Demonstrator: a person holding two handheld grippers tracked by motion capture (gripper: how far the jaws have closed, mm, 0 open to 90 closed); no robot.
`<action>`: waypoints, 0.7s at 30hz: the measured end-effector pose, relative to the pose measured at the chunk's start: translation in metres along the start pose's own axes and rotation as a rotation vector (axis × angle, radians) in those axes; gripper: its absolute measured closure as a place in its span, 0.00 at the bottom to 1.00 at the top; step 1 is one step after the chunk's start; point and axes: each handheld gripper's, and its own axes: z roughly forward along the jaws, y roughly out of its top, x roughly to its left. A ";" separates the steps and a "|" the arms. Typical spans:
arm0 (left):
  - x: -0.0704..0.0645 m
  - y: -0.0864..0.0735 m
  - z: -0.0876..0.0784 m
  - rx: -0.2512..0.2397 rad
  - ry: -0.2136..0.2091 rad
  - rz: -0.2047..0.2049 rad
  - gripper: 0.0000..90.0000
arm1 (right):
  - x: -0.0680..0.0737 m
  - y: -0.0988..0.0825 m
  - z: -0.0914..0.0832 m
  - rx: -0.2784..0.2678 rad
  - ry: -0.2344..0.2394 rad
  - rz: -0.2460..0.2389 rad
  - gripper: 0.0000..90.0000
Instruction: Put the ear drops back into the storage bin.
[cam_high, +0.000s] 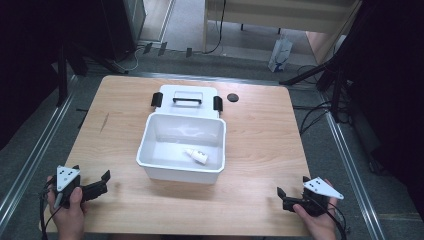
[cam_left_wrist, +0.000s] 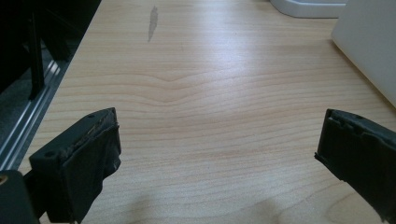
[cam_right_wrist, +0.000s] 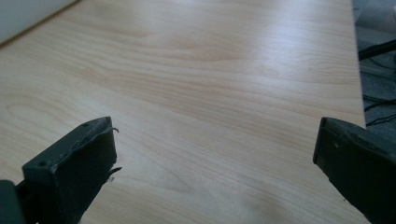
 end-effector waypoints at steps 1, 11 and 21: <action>0.000 0.000 0.000 -0.001 -0.001 0.000 0.00 | -0.001 -0.002 -0.001 -0.018 -0.003 0.011 0.00; 0.001 0.000 0.000 0.008 -0.002 -0.019 0.00 | -0.013 -0.016 -0.005 -0.171 -0.076 0.174 0.00; -0.003 0.000 0.000 0.012 0.029 0.003 0.00 | -0.013 -0.016 -0.003 -0.149 -0.078 0.180 0.00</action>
